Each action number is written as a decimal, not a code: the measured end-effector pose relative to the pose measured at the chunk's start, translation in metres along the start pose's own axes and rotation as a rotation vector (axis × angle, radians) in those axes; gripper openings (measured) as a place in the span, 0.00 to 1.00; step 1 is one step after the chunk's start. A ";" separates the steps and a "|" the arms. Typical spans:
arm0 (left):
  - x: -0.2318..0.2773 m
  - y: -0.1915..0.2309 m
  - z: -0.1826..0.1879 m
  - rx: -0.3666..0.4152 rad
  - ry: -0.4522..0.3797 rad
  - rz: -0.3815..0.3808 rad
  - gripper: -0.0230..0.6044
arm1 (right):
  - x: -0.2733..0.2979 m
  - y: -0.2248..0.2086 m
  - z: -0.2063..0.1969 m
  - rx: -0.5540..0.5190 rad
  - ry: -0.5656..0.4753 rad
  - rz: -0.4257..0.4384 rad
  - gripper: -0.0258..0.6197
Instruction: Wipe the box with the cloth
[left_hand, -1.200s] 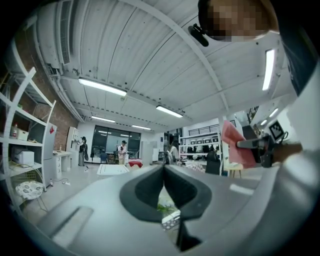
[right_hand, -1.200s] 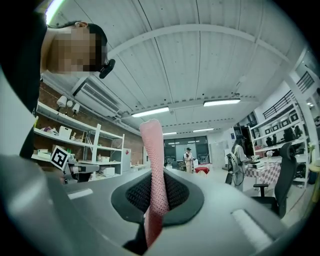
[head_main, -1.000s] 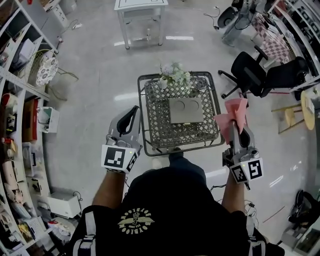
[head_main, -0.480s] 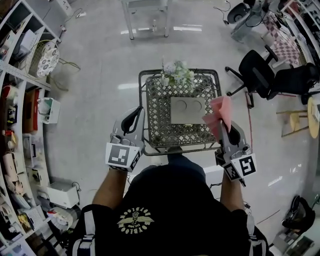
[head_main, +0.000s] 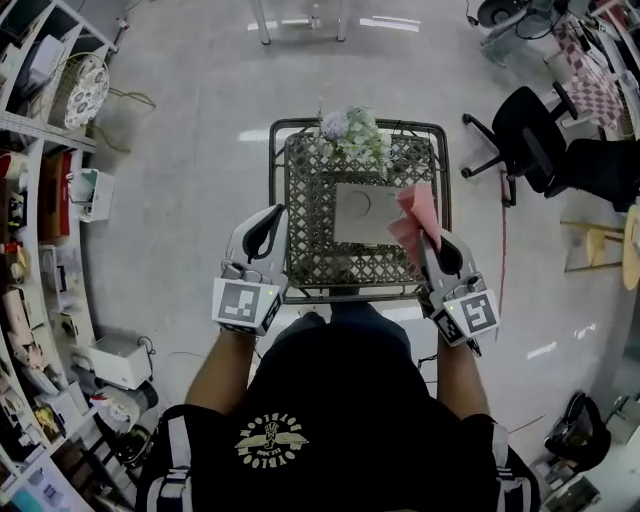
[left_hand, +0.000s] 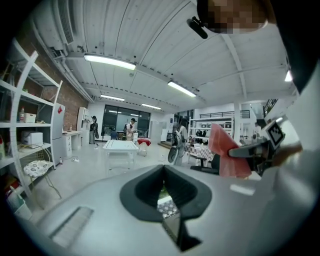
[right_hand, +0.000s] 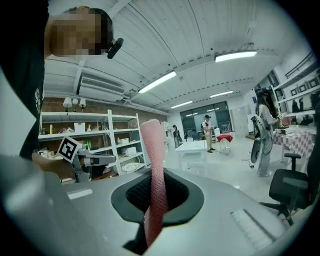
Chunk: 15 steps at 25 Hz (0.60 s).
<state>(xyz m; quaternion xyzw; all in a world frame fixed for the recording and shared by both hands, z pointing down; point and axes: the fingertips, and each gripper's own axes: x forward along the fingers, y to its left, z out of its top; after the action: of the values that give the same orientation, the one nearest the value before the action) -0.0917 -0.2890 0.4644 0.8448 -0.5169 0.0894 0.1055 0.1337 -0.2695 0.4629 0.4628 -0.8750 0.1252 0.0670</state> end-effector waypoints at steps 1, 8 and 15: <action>0.004 0.001 -0.005 -0.005 0.010 0.006 0.04 | 0.009 -0.003 -0.008 -0.001 0.020 0.011 0.07; 0.031 0.013 -0.043 -0.044 0.079 0.073 0.04 | 0.084 -0.006 -0.097 0.030 0.200 0.158 0.07; 0.005 0.041 -0.077 -0.073 0.148 0.163 0.04 | 0.161 0.017 -0.223 0.074 0.417 0.229 0.07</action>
<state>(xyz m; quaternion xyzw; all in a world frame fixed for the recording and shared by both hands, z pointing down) -0.1295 -0.2912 0.5429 0.7867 -0.5775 0.1410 0.1666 0.0294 -0.3258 0.7121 0.3268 -0.8839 0.2569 0.2144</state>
